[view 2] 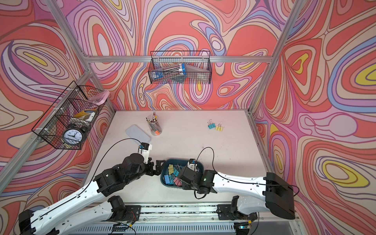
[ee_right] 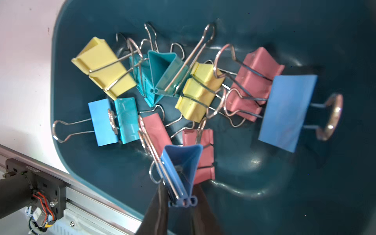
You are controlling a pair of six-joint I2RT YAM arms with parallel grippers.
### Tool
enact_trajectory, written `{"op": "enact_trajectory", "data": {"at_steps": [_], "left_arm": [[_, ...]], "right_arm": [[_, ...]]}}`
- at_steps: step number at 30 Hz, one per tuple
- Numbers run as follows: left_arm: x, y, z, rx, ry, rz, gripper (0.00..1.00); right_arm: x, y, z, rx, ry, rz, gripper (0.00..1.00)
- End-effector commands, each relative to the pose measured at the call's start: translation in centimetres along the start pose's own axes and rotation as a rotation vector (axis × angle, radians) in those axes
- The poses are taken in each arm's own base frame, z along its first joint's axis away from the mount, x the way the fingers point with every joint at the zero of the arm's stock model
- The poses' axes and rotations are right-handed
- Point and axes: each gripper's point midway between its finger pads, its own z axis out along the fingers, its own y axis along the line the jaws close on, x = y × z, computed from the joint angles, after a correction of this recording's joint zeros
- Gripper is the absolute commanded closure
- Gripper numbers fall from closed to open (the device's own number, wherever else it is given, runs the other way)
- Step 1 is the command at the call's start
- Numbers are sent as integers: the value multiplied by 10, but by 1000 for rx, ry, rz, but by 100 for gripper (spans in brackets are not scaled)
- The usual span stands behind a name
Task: Put the binder clips in the storage box
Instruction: Place the binder clip in the storage box.
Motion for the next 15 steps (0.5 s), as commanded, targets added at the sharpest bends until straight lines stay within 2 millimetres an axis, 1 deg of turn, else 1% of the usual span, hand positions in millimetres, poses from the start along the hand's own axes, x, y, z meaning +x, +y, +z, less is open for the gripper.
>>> {"op": "enact_trajectory", "data": {"at_steps": [1, 6, 9, 13, 15], "left_arm": [[5, 5, -1, -12, 10, 4, 1], [5, 5, 0, -13, 10, 2, 1], [4, 5, 0, -13, 8, 5, 1], [3, 4, 1, -11, 4, 5, 1], [3, 3, 2, -8, 7, 7, 1]], "right_arm": [[-3, -1, -8, 28, -13, -16, 74], [-29, 8, -34, 45, -100, -52, 67], [-57, 6, -60, 110, -214, -66, 61], [-102, 6, -97, 197, -410, -79, 55], [-125, 3, -111, 239, -494, -82, 53]]}}
